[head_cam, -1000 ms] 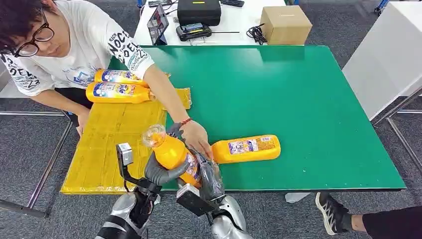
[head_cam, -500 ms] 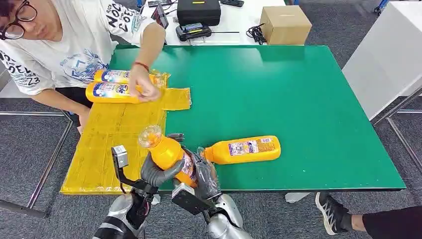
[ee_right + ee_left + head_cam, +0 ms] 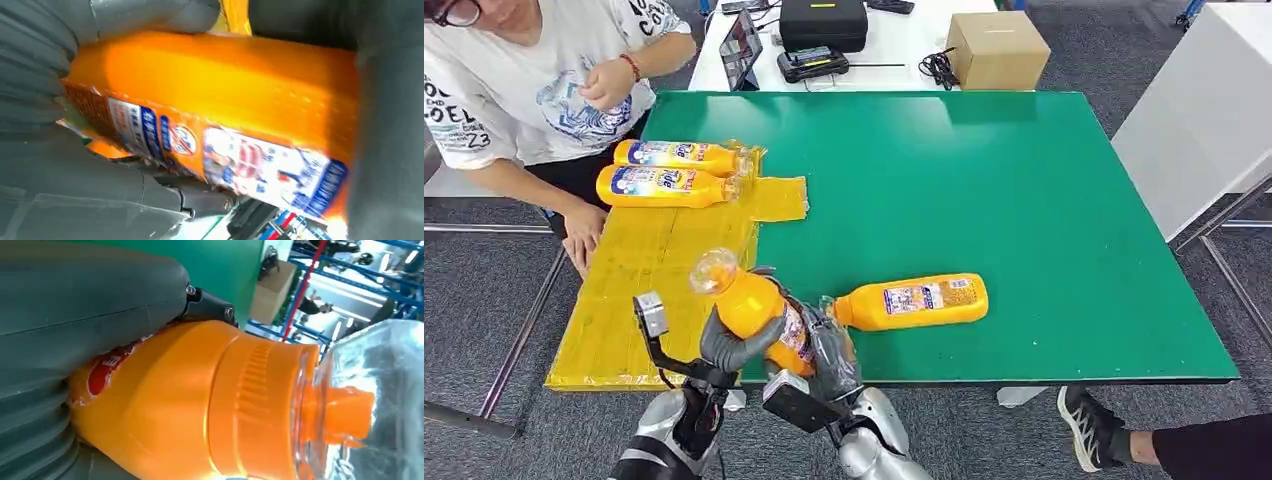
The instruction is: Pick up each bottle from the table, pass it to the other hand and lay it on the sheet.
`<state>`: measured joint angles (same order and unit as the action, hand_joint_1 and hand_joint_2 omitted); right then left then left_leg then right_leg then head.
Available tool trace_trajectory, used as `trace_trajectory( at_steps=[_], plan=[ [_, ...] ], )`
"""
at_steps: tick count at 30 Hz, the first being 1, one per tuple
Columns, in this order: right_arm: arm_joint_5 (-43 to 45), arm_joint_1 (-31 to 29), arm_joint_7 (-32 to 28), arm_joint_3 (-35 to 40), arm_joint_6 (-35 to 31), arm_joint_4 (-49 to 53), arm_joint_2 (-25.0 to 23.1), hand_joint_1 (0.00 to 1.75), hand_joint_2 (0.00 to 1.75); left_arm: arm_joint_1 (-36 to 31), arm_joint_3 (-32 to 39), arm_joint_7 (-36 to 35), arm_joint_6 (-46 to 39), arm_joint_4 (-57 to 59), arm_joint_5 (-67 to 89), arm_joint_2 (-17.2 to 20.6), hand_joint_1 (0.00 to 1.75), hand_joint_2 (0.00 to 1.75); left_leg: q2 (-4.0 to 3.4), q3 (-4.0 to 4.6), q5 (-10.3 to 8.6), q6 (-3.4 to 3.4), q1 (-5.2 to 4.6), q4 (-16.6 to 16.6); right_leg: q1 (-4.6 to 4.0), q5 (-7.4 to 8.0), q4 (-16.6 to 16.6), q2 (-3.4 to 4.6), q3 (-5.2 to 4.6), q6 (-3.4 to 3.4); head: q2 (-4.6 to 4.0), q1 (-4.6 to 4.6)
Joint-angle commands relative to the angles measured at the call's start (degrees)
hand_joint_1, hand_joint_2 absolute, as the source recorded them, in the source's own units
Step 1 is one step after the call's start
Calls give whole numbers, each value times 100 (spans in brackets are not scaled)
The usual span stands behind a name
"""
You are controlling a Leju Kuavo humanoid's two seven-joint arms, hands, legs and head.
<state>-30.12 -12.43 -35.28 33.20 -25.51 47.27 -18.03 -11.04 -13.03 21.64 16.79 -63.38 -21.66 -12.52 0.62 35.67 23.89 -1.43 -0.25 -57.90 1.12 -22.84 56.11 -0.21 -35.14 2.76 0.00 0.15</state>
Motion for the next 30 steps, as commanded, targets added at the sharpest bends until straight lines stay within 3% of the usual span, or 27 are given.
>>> trace_trajectory(
  at_steps=[1, 4, 5, 12, 18, 26, 29, 30],
  plan=[
    [24, -88, 23, 127, -2, -477, -58, 2, 175, -334, -10, 17, 11, -37, -41, -46, 175, 175, 2, -7, 4, 5, 4, 0, -5, -4, -2, -4, 10, -6, 0, -2],
    [196, -70, -17, 22, -95, -342, -87, 0, 175, -286, 48, 31, -111, -144, -36, -42, 175, 175, 4, -8, 3, 5, 5, 0, -6, -4, -3, -6, 11, -7, 0, 0],
    [244, -40, -34, -11, -174, -184, -73, 0, 0, -277, 93, 66, -222, -200, -2, -43, 175, 175, 3, -21, 11, 9, 8, -2, -9, -11, -2, -6, 25, -12, 0, 0],
    [595, 446, 77, -86, -368, 2097, 292, 0, 0, -406, 445, 475, -1233, -420, 712, 13, 175, 175, 5, -3, 4, 5, 4, -2, -5, -5, 0, -7, 7, -7, 0, 0],
    [598, 649, 119, 81, -651, 3321, 489, 0, 0, -635, 917, 919, -2218, -230, 1664, -14, 175, 175, 0, -24, 16, 10, 12, -7, -14, -15, 1, -6, 28, -13, 0, 2],
    [636, 603, 44, 346, -849, 3398, 506, 0, 0, -839, 1133, 1066, -2562, 128, 1911, -73, 175, 175, 2, -14, 4, 6, 4, 2, -5, -5, -4, -5, 16, -8, 0, 0],
    [677, 566, -3, 394, -876, 3459, 526, 0, 0, -923, 947, 1279, -3143, 118, 2711, 52, 175, 175, -1, -28, 12, 9, 9, -1, -10, -11, -5, -3, 33, -12, 0, 0],
    [755, 543, -16, 415, -820, 3496, 540, 0, 0, -1040, 706, 1381, -3908, 233, 3753, 259, 175, 175, -3, -20, 7, 6, 5, 3, -6, -6, -5, -1, 22, -8, 0, 0]
  ],
)
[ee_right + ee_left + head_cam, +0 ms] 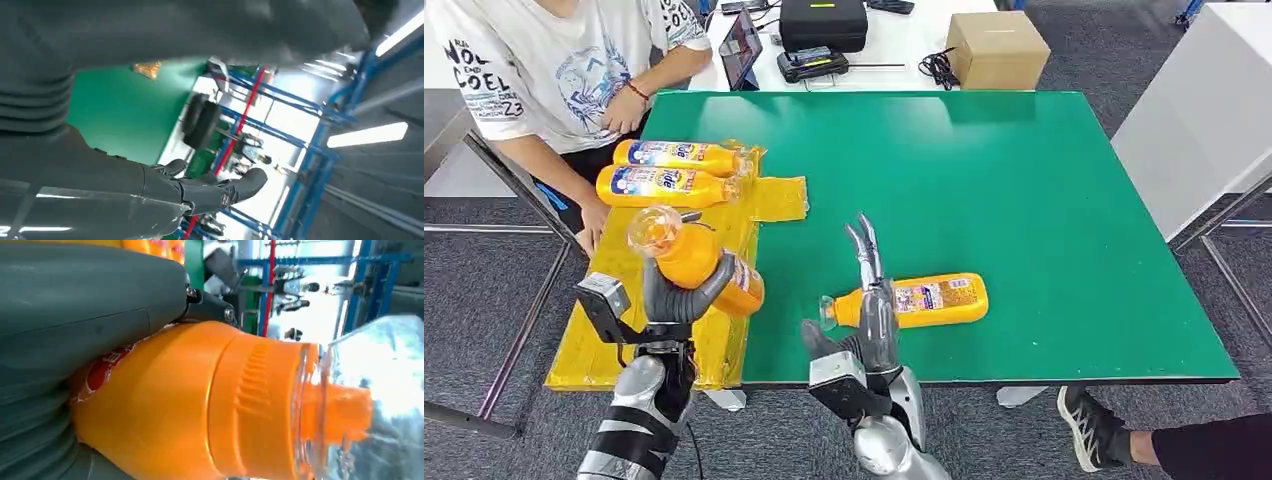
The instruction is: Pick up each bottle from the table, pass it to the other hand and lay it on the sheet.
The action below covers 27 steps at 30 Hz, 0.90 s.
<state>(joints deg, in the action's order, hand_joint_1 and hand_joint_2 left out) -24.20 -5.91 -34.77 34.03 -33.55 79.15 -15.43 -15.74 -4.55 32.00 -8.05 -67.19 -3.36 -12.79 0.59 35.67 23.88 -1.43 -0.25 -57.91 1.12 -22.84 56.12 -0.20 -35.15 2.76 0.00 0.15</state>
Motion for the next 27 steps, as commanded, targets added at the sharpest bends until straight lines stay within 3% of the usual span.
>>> trace_trajectory(
  at_steps=[1, 8, 10, 14, 18, 19, 24, 27],
  plan=[
    [177, -139, -71, 345, 12, 325, 284, 0, 0, -644, -120, 352, -1601, 657, 2133, 308, 175, 175, 2, -24, 11, 9, 9, -2, -10, -10, -4, -5, 29, -12, 0, 0],
    [186, -159, -63, 348, 19, 327, 278, 0, 0, -695, -12, 357, -1540, 714, 2171, 297, 175, 175, -3, -29, 9, 8, 7, 4, -9, -8, -7, 1, 32, -11, 0, 0],
    [274, -215, -102, 418, 160, 348, 288, 0, 0, -944, -349, 150, -2648, 1168, 3955, 597, 175, 175, -6, -27, 9, 7, 6, 5, -7, -6, -7, 3, 29, -11, 0, 0],
    [288, -343, -49, 537, 329, 377, 256, 0, 0, -1763, -546, -627, -3195, 2737, 6262, 935, 175, 175, 4, -20, 2, 7, 3, 5, -4, -4, -3, -5, 21, -9, 0, 0],
    [321, -295, 2, 560, 456, 439, 230, 0, 0, -2137, -596, -1079, -3170, 3705, 7319, 1059, 175, 175, 0, -20, 0, 6, 3, 4, -4, -1, -4, -1, 21, -9, 0, 2],
    [308, -265, 25, 552, 512, 496, 215, 0, 175, -2179, -637, -1177, -3162, 3830, 7487, 1096, 175, 175, -7, -33, 5, 10, 7, 5, -8, -3, -6, 6, 33, -14, 0, 0],
    [301, -228, 3, 533, 591, 391, 282, 0, 175, -2171, -590, -1233, -3021, 4043, 7585, 1164, 175, 175, -11, -29, 4, 9, 6, 5, -7, -3, -4, 6, 26, -11, 0, 0],
    [370, -205, -32, 512, 664, 344, 250, 0, 175, -2182, -319, -1064, -2530, 4129, 7274, 1123, 175, 175, -17, -33, 9, 10, 9, 2, -9, -6, -3, 11, 31, -12, 0, 2]
  ],
)
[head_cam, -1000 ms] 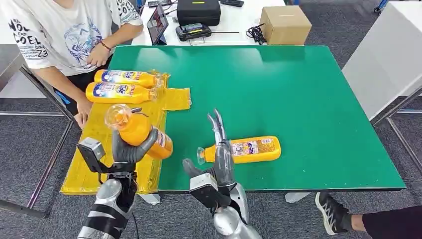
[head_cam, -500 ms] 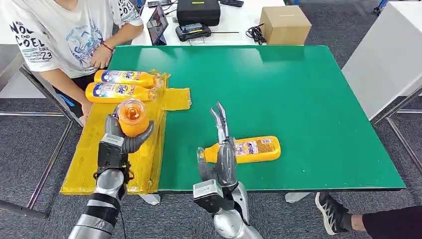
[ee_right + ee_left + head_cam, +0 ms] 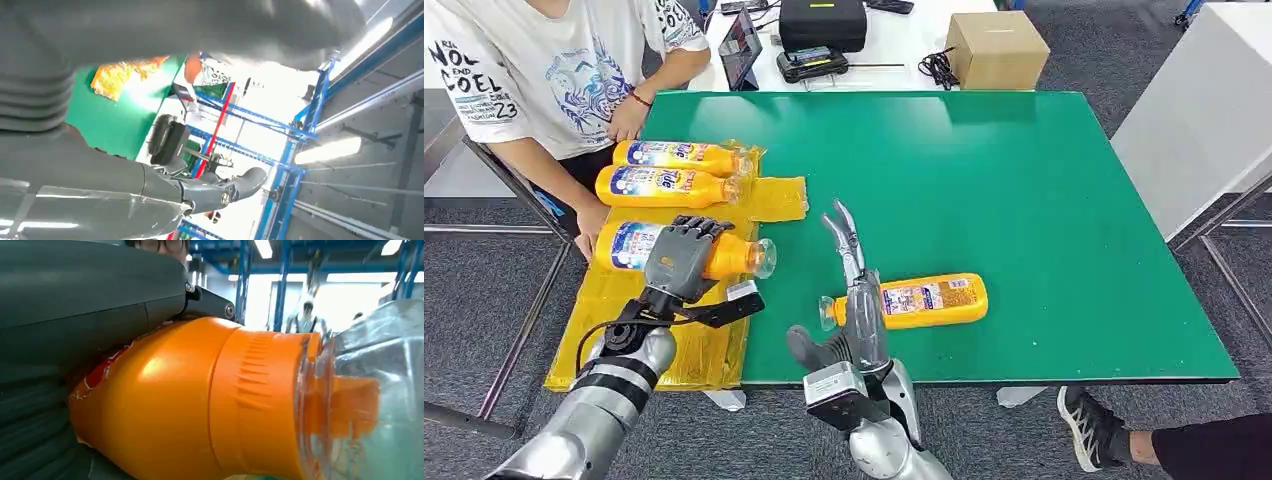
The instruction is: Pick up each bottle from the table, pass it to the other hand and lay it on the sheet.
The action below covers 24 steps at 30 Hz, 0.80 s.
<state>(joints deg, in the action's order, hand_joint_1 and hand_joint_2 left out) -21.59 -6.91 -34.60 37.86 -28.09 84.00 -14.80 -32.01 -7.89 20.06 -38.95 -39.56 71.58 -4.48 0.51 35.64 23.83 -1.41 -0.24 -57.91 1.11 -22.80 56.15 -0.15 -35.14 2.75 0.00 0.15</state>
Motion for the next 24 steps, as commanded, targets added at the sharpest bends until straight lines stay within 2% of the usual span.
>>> trace_trajectory(
  at_steps=[1, 7, 12, 18, 24],
  plan=[
    [112, -95, -50, 131, 125, -147, 178, 0, 175, -548, 86, 163, 609, 1371, -292, 286, 175, 175, -6, -23, 9, 6, 6, 4, -6, -7, -7, 4, 23, -8, 0, 0],
    [120, -98, -28, 181, 246, -219, 157, 0, 175, -615, 413, 317, 1242, 1457, -675, 276, 175, 175, -1, -12, 7, 6, 7, 1, -7, -4, -6, 3, 16, -7, 0, 0],
    [124, -98, -9, 178, 293, -275, 150, 0, 175, -626, 376, 276, 1370, 1500, -619, 317, 175, 175, -4, -23, 11, 8, 8, 2, -9, -8, -7, 5, 26, -11, 0, 0],
    [139, -122, 6, 184, 462, -334, 138, 0, 175, -687, 349, 306, 2026, 1664, -669, 406, 175, 175, -7, -24, 10, 7, 6, 3, -7, -6, -7, 9, 25, -9, 0, 0],
    [189, -114, 12, 146, 556, -379, 125, 0, 175, -574, 69, 63, 1806, 1718, -277, 478, 175, 175, -14, -45, 15, 10, 9, 9, -10, -8, -13, 15, 46, -13, 0, 0]
  ],
)
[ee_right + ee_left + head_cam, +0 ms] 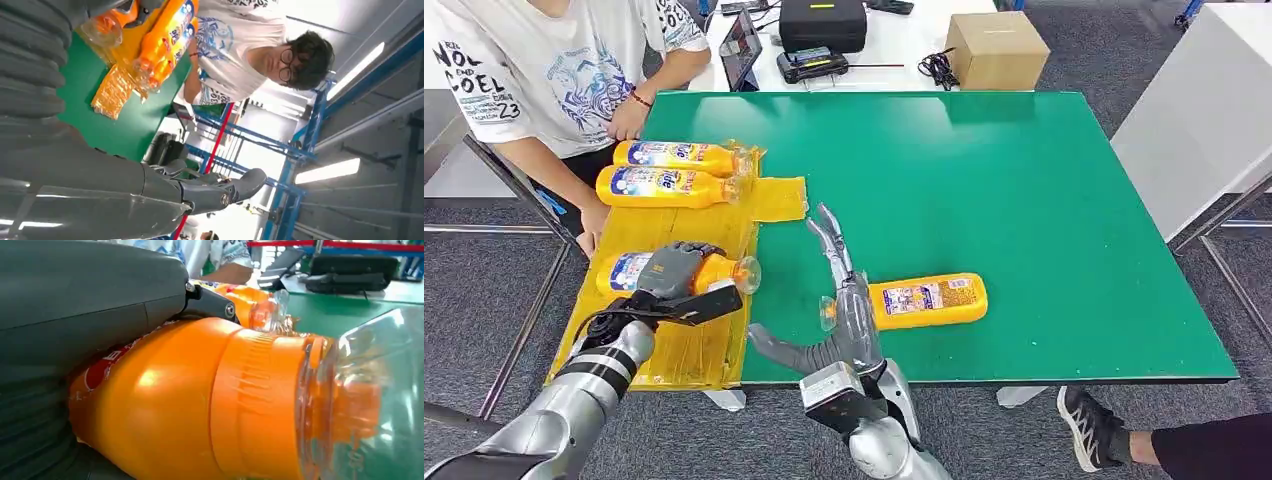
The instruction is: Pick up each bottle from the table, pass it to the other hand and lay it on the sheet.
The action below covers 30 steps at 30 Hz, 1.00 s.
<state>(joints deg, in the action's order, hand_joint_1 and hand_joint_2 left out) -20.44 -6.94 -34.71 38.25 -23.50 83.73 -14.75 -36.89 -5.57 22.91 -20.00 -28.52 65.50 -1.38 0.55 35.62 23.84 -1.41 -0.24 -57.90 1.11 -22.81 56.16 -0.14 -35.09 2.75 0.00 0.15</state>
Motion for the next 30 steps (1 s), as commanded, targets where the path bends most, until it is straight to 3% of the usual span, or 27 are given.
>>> trace_trajectory(
  at_steps=[1, 2, 3, 4, 5, 18, 19, 22, 26, 30],
  plan=[
    [73, -111, 23, 107, 98, -353, 121, 0, 175, -85, -163, -221, -89, 615, 331, 167, 175, 175, -16, -29, 8, 6, 3, 7, -4, -3, -8, 13, 25, -8, 0, 0],
    [96, -107, 28, 98, 140, -364, 123, 0, 175, -67, -266, -339, -148, 646, 490, 179, 169, 175, -21, -41, 14, 9, 8, 7, -9, -6, -12, 17, 37, -13, 0, 0],
    [97, -100, 28, 84, 140, -369, 123, 0, 175, -54, -306, -389, -126, 672, 550, 180, 44, 175, -17, -30, 9, 7, 5, 6, -6, -3, -9, 13, 26, -9, 0, 0],
    [111, -95, 29, 68, 169, -377, 123, 0, 175, -35, -476, -517, -129, 711, 805, 215, 10, 175, -16, -31, 8, 6, 3, 8, -4, -4, -9, 12, 26, -9, 0, 0],
    [189, -85, 36, 36, 244, -384, 120, 0, 175, -4, -580, -642, -124, 756, 950, 230, 2, 175, -19, -44, 15, 9, 7, 7, -9, -8, -11, 15, 40, -13, 0, 0],
    [126, 13, 99, -58, 333, -273, 36, 0, 175, 104, -592, -724, 121, 894, 1017, 175, 0, 175, -23, -57, 13, 9, 6, 12, -7, -4, -15, 21, 53, -14, 0, 0],
    [112, 24, 104, -74, 338, -275, 27, 0, 175, 80, -549, -679, 266, 917, 959, 162, 0, 0, -23, -57, 12, 8, 4, 12, -5, -4, -14, 19, 52, -13, 0, 0],
    [82, 42, 108, -108, 374, -314, 0, 0, 175, 66, -234, -422, 771, 880, 536, 141, 0, 0, -19, -66, 11, 9, 4, 13, -5, -5, -13, 14, 59, -14, 0, 0],
    [80, 44, 108, -112, 378, -334, -11, 0, 175, 73, -215, -385, 838, 855, 495, 156, 0, 0, -8, -71, 8, 5, -1, 12, 0, -6, -10, 7, 68, -9, 0, 2],
    [77, 8, 105, -110, 422, -446, -29, 0, 175, 31, 23, -175, 1592, 864, 50, 227, 0, 0, -15, -81, 12, 9, 8, 11, -9, -5, -16, 17, 81, -16, 0, -2]
  ],
)
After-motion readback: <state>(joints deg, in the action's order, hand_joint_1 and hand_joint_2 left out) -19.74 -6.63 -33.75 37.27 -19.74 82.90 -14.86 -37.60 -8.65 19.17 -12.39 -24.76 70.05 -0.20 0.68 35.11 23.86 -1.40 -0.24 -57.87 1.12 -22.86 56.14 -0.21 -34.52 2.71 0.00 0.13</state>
